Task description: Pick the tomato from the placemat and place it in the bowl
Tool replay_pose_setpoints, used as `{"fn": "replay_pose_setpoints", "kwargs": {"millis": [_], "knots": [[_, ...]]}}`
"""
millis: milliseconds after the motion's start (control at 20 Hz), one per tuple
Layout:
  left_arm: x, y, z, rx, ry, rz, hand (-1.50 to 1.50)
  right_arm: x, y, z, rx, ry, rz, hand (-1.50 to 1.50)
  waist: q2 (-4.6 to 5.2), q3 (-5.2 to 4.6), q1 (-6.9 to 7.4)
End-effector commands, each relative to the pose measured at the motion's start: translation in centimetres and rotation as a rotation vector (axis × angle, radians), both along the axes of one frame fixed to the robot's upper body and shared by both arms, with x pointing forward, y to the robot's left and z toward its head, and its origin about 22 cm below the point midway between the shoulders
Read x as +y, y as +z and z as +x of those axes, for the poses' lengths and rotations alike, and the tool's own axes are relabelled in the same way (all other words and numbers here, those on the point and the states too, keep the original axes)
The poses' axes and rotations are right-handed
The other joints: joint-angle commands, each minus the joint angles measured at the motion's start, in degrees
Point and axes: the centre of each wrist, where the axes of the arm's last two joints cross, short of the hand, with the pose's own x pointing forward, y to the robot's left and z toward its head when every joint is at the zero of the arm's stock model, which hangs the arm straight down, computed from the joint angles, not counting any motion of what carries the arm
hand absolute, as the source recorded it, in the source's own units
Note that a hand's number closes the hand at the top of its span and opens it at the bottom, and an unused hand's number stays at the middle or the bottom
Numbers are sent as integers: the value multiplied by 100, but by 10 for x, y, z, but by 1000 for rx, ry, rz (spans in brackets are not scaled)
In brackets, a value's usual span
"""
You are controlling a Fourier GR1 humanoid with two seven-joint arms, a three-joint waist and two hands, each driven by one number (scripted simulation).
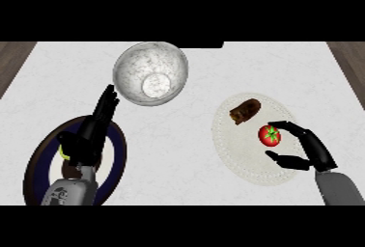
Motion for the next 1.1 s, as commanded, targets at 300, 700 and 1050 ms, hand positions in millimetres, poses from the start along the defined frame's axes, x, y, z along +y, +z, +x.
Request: {"fn": "replay_pose_setpoints", "kwargs": {"millis": [300, 700, 1050], "knots": [[-1, 11, -5, 2, 1, 1, 0, 99, -15, -1, -56, 135, -46, 150, -24, 0, 4], [-31, 9, 11, 1, -126, -5, 0, 243, 42, 29, -34, 287, -92, 150, 50, 12, 793], [-35, 0, 7, 12, -146, -4, 0, 315, 115, 13, -273, 252, 33, 150, -3, 5, 826]]}}
